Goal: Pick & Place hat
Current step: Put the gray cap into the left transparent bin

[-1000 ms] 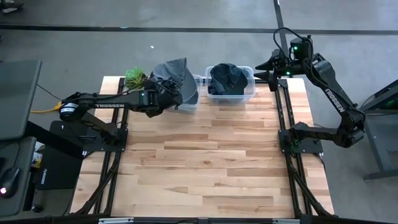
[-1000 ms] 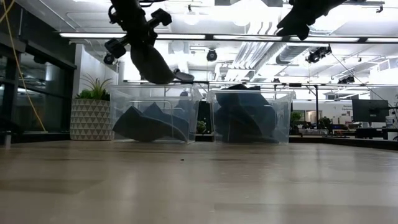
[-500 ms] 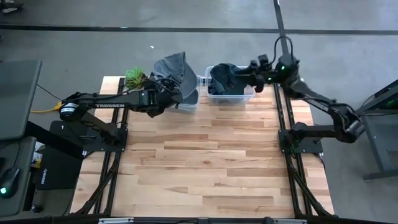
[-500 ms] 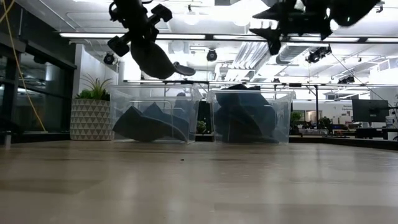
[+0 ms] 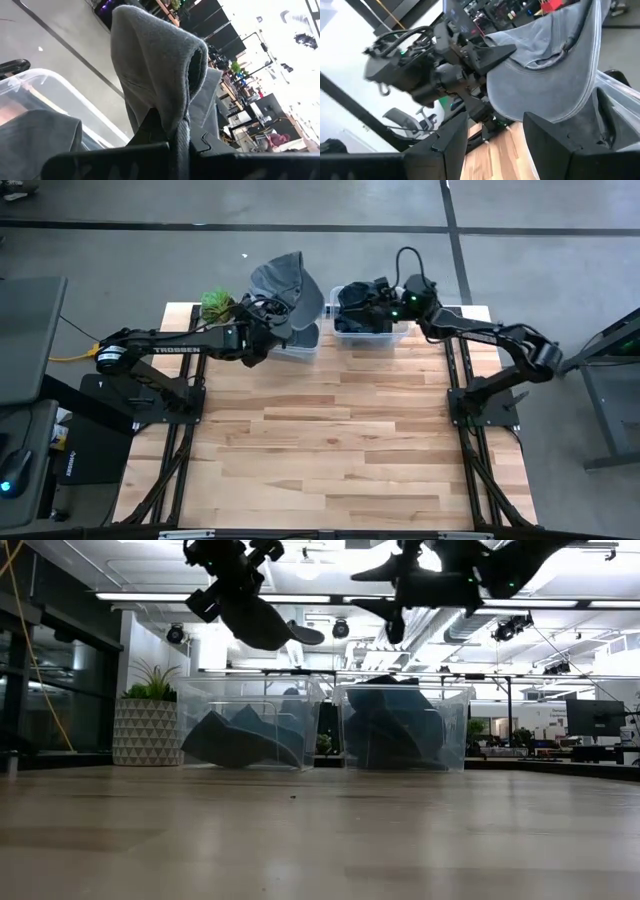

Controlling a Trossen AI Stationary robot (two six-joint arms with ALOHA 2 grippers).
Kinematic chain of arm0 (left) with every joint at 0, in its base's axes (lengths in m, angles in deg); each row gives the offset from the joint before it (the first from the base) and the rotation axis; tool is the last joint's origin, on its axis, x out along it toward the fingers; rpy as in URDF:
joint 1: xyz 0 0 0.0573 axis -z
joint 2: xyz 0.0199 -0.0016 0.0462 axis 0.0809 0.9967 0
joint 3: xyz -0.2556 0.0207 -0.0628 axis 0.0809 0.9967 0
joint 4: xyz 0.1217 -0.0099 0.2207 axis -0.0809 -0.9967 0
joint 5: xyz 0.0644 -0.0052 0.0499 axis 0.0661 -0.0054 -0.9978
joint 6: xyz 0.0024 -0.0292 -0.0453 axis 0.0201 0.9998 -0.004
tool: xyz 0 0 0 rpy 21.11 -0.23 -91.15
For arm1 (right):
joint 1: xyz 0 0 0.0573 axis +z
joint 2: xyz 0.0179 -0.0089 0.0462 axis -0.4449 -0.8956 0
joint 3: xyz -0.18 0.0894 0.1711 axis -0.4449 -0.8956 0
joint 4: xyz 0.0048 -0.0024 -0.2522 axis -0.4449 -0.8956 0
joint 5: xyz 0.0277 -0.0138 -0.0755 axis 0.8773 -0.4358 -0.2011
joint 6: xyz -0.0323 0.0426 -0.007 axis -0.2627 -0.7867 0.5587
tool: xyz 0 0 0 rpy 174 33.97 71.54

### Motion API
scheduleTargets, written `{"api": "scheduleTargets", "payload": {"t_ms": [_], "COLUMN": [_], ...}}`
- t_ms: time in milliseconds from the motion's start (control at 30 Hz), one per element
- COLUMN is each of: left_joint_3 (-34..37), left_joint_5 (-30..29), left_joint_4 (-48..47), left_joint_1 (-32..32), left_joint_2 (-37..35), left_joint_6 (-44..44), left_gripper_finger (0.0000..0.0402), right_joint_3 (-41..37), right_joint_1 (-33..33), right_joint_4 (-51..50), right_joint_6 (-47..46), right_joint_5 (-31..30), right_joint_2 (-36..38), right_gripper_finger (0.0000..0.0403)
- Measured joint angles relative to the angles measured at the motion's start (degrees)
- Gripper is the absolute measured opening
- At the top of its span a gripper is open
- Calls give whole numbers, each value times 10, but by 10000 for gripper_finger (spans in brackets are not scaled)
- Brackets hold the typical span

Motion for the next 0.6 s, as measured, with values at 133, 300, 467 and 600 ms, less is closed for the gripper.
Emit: {"api": "scheduleTargets", "payload": {"t_ms": [133,300,467,600], "left_joint_3": [0,0,0,0], "left_joint_5": [-10,-12,22,55], "left_joint_4": [18,74,148,185], "left_joint_1": [0,-11,-33,-52], "left_joint_2": [0,0,0,3], "left_joint_6": [-11,-60,-131,-174], "left_gripper_finger": [0,0,0,0], "right_joint_3": [38,50,51,51], "right_joint_1": [4,-15,-34,-40], "right_joint_4": [-30,-40,-33,-19], "right_joint_6": [-8,-3,8,10], "right_joint_5": [-8,-25,-34,-36], "right_joint_2": [-31,-52,-53,-53], "right_gripper_finger": [186,186,186,186]}}
